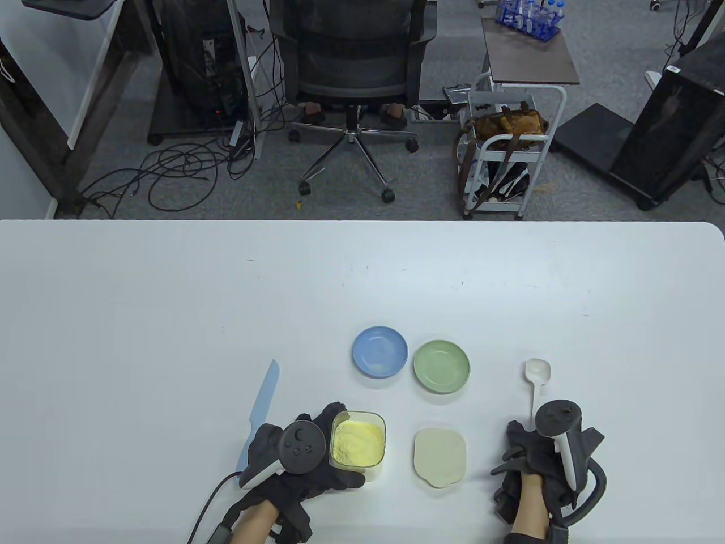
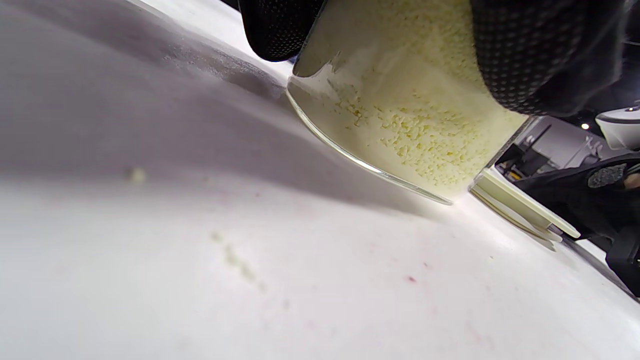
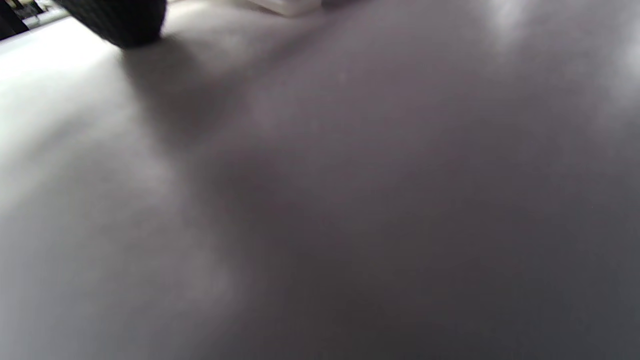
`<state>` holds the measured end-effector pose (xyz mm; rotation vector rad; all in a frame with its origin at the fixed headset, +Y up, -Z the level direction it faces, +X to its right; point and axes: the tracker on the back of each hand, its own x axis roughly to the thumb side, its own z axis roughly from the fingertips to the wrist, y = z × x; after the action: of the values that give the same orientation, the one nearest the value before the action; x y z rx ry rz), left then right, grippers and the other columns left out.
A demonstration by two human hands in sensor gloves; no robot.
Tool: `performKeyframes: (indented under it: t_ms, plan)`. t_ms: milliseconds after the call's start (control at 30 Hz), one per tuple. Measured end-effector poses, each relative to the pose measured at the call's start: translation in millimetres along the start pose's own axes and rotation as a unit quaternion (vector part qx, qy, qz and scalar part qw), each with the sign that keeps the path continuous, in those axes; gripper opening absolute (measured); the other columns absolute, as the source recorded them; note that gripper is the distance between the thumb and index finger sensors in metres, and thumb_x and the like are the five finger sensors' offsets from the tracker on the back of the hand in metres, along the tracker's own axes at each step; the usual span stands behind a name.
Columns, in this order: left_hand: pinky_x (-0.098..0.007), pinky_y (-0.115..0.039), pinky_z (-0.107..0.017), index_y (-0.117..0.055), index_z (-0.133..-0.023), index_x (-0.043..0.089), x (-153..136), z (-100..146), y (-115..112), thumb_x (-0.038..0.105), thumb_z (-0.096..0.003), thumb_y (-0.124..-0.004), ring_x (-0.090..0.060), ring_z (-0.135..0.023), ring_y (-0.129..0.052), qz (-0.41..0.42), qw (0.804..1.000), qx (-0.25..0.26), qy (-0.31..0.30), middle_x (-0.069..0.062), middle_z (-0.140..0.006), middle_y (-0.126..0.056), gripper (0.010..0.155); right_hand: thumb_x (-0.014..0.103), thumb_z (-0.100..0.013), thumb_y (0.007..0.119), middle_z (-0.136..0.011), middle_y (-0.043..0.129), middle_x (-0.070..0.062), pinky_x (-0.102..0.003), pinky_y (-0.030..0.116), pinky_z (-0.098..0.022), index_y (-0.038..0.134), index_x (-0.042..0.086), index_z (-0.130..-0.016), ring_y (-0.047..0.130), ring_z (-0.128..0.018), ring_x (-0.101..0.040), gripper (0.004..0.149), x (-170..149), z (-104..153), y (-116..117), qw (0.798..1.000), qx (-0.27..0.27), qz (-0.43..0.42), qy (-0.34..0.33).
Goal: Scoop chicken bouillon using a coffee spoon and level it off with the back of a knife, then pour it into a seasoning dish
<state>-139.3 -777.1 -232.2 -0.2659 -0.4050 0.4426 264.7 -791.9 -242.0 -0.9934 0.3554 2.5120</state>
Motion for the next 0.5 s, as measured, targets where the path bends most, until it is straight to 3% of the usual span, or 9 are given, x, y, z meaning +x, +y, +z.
performKeyframes:
  t_ms: [100,500]
  plan:
    - [-0.058,-0.035,-0.082,-0.013,-0.106,0.016,-0.2,0.0,0.0,0.064,-0.0249,-0.091,-0.023,-0.108,-0.066,0.000,1.000,-0.001,0.000,-0.004,-0.115,-0.049,0.122,0.052,-0.050,0.069,-0.094,0.036,-0.011,-0.048,0.031,-0.066,0.028,0.020,-0.098,0.052,-0.065,-0.021,0.071,0.7,-1.4,-0.6,1.000,-0.001,0.004,0.010]
    - [-0.058,-0.035,-0.082,-0.013,-0.106,0.017,-0.8,-0.1,-0.1,0.064,-0.0251,-0.091,-0.023,-0.109,-0.066,0.000,1.000,-0.003,0.000,-0.003,-0.115,-0.048,0.122,0.043,-0.056,0.066,-0.091,0.042,-0.009,-0.049,0.032,-0.065,0.041,0.025,-0.092,0.052,-0.063,-0.023,0.047,0.7,-4.9,-1.9,1.000,-0.003,-0.016,0.015]
